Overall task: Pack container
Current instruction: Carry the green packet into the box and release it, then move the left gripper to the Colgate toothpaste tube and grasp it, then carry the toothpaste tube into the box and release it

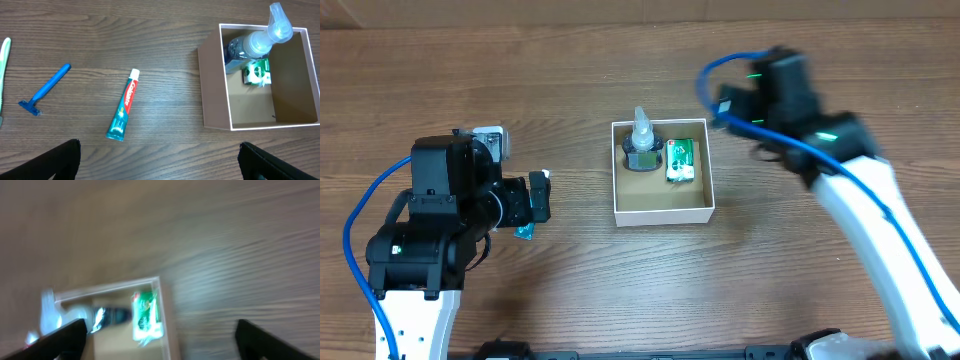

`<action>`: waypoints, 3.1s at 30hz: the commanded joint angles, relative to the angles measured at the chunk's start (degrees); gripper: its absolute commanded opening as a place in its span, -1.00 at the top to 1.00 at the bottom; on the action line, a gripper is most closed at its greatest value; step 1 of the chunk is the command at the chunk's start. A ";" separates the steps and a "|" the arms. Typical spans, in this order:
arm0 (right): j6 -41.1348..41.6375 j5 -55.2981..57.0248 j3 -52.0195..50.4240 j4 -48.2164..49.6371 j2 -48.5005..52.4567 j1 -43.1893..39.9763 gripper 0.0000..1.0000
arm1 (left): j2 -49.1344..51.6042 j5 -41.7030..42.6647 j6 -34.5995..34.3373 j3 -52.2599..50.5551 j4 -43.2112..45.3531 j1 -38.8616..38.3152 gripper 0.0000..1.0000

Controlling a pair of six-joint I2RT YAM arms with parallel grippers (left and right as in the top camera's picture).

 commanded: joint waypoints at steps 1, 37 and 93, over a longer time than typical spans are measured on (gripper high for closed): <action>4.81 -2.16 0.98 -3.54 -4.46 -11.23 -1.00 | 0.20 -0.20 -0.35 1.27 0.59 0.33 -1.00; -5.14 -12.83 -15.91 -5.27 -2.67 -29.18 -1.00 | 52.41 -6.40 -6.36 1.09 9.81 0.26 -1.00; -5.14 -13.22 -15.91 -5.27 -2.67 -29.18 -1.00 | 33.27 -2.14 12.87 30.34 -1.51 -20.39 0.92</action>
